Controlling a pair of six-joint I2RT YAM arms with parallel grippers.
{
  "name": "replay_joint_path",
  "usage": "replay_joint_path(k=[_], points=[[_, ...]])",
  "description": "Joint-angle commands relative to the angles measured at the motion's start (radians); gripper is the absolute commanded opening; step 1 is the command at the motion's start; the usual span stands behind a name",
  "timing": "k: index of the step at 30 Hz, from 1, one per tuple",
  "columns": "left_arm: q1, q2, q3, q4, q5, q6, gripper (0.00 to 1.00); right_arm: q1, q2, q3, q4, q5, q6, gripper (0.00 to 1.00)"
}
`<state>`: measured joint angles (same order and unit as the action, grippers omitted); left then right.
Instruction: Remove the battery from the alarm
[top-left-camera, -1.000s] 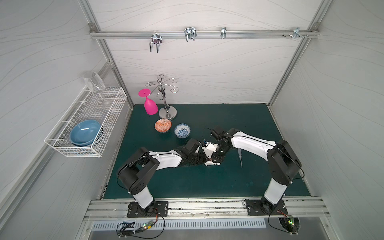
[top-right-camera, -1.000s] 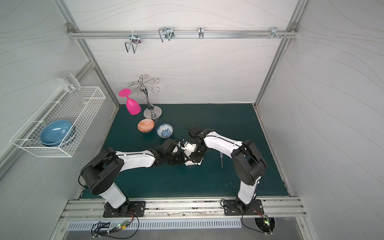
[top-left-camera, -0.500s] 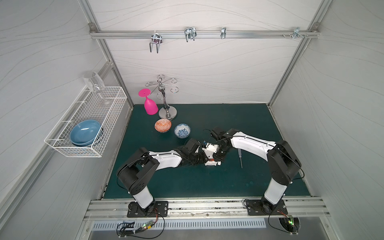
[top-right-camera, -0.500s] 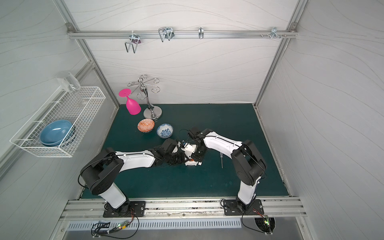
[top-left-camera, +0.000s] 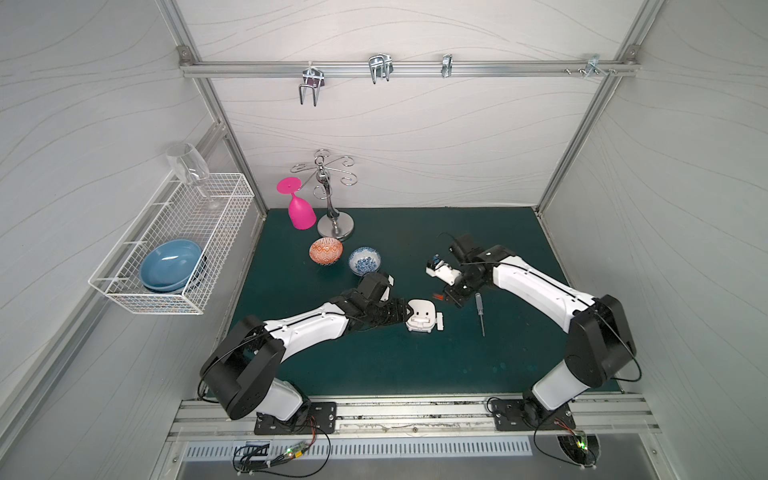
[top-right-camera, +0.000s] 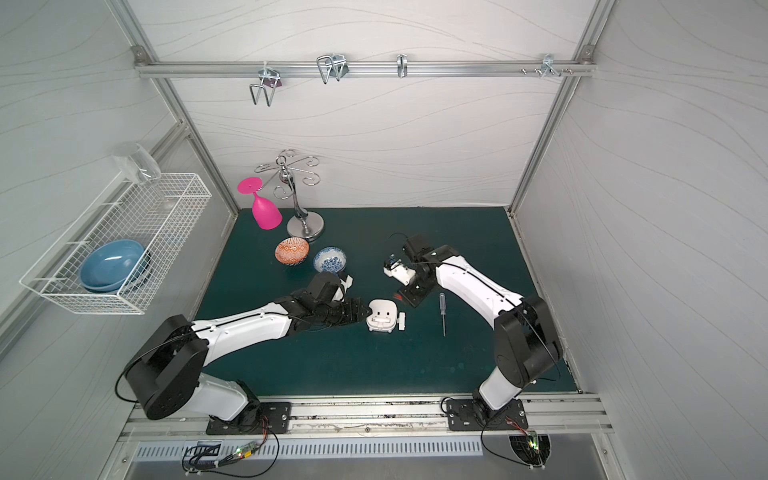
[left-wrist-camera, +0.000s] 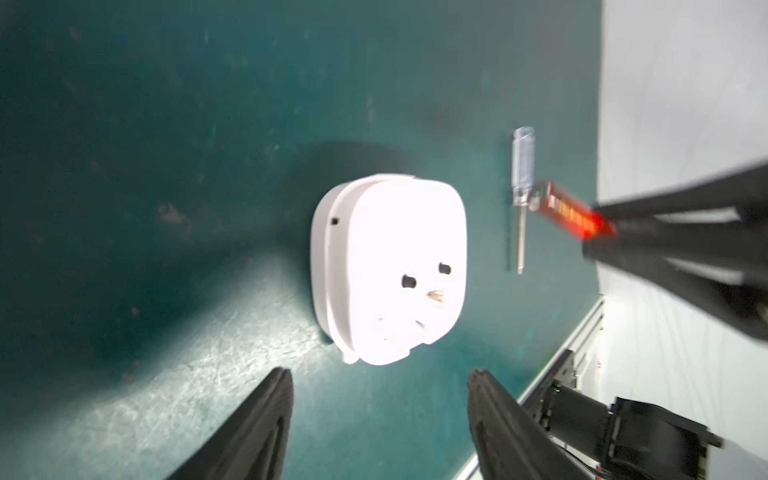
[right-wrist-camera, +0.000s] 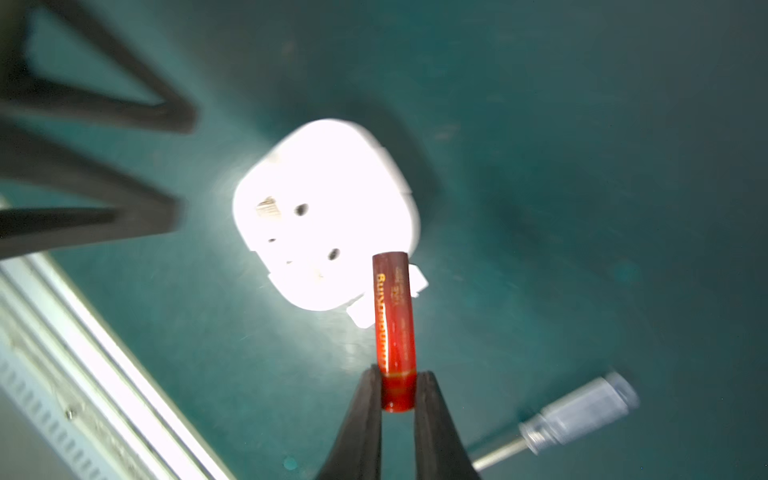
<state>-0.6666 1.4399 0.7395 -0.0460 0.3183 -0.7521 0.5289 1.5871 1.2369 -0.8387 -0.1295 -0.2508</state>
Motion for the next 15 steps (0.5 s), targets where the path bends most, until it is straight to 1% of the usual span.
replay_joint_path(k=[1, 3, 7, 12, 15], points=[[0.02, -0.003, 0.018, -0.007, 0.021, 0.045, 0.7, -0.069, 0.013, -0.038, -0.017, 0.084, 0.193, 0.01], [0.028, 0.019, 0.032, -0.006, 0.036, 0.054, 0.68, -0.092, 0.038, -0.066, 0.002, 0.151, 0.261, 0.03], [0.03, 0.065, 0.06, 0.014, 0.06, 0.064, 0.65, -0.098, 0.086, -0.089, 0.041, 0.184, 0.332, 0.05], [0.033, 0.139, 0.131, 0.002, 0.11, 0.102, 0.62, -0.099, 0.163, -0.096, 0.052, 0.205, 0.37, 0.1], [0.035, 0.172, 0.162, 0.0, 0.121, 0.112, 0.61, -0.098, 0.181, -0.103, 0.057, 0.208, 0.376, 0.17]])
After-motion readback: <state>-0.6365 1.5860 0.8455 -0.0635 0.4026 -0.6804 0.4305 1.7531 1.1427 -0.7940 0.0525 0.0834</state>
